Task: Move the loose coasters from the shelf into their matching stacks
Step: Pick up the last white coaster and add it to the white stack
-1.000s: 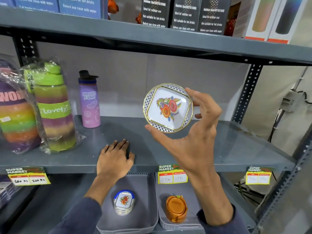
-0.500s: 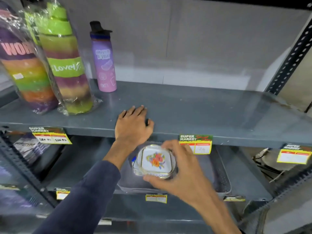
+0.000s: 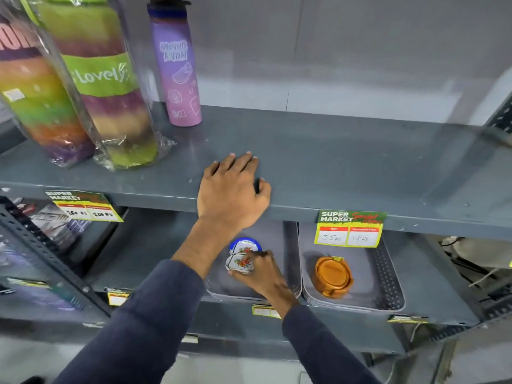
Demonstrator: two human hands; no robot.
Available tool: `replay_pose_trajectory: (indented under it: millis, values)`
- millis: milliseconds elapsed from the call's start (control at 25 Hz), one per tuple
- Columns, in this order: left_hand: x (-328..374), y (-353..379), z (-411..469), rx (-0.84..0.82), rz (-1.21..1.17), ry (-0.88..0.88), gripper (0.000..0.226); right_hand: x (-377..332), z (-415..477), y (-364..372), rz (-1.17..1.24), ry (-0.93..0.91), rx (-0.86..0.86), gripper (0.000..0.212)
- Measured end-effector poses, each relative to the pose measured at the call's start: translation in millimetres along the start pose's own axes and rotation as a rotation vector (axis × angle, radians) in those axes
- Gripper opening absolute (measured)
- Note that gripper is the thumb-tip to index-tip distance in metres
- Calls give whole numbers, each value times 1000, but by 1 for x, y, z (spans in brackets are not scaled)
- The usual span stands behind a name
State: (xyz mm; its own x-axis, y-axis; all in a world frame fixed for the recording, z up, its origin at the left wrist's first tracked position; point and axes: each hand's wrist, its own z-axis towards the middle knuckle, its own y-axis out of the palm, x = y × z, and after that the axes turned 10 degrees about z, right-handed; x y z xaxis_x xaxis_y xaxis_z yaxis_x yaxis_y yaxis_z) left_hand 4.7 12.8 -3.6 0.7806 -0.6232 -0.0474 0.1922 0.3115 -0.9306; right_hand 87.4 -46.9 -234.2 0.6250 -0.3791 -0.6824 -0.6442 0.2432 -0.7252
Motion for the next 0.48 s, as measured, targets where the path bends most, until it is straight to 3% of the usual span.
replay_pose_trajectory:
  millis: [320,480]
  values:
    - [0,2,0,23,6,-13,62,13,27,17,-247,-79,-26,71]
    - [1,3,1,30,11,-10,62,15,31,18,-239,-79,-57,75]
